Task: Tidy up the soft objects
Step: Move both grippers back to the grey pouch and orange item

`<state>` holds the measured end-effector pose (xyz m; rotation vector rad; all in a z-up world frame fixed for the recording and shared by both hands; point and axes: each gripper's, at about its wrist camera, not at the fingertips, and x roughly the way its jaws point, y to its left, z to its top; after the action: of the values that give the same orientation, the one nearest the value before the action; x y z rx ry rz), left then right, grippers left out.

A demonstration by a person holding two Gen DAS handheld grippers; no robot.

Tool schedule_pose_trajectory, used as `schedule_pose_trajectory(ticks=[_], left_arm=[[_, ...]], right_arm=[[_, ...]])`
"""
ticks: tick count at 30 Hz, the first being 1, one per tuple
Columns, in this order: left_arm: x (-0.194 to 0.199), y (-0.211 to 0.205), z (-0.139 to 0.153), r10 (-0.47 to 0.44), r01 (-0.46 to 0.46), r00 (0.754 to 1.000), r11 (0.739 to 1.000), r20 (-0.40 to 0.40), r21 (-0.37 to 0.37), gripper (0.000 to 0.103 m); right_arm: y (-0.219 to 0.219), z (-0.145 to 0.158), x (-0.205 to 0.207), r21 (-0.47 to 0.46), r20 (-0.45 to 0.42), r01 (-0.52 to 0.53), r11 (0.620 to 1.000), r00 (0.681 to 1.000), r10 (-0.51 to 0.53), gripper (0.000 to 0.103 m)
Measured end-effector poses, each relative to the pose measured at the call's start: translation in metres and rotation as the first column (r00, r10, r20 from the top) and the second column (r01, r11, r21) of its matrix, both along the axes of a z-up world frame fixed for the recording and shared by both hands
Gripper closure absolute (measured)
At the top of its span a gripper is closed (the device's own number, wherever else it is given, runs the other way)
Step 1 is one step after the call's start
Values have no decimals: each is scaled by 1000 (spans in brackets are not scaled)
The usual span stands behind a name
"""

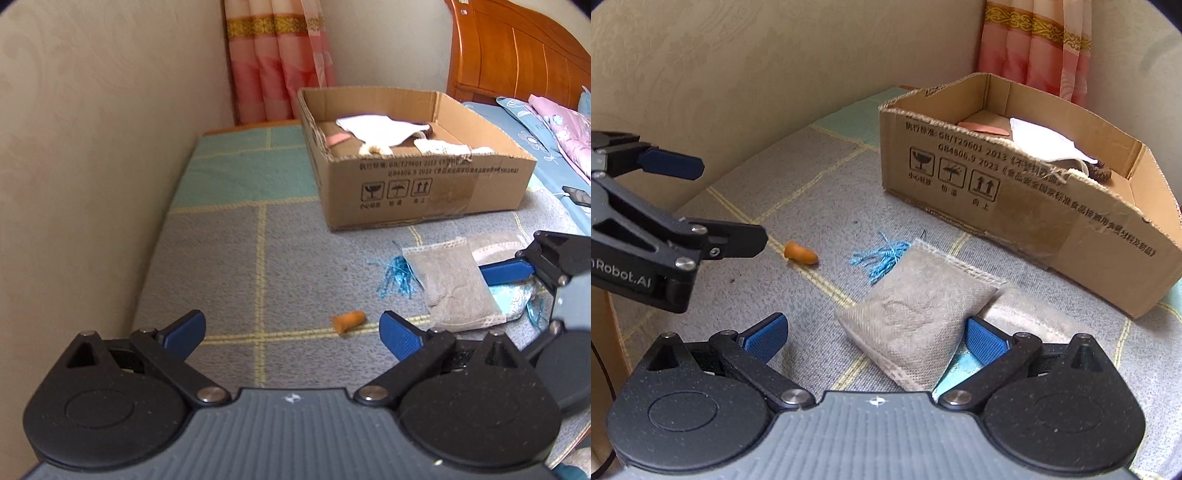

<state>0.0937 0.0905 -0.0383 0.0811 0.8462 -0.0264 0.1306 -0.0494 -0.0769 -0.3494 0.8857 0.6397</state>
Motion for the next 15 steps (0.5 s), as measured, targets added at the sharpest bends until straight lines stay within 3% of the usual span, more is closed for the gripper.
schedule_pose_trajectory(ticks=[2,15], left_arm=[[5,-2,-6,6,-6,1000,1000,-17,-12,3],[26,-11,-31,92,-93,994,996,-53,-15,3]], right_arm=[[3,-3,-8,-22,41,-21,1000,999,22,0],[-1,-4,-9,-7,42,-33,999,999,33,0]])
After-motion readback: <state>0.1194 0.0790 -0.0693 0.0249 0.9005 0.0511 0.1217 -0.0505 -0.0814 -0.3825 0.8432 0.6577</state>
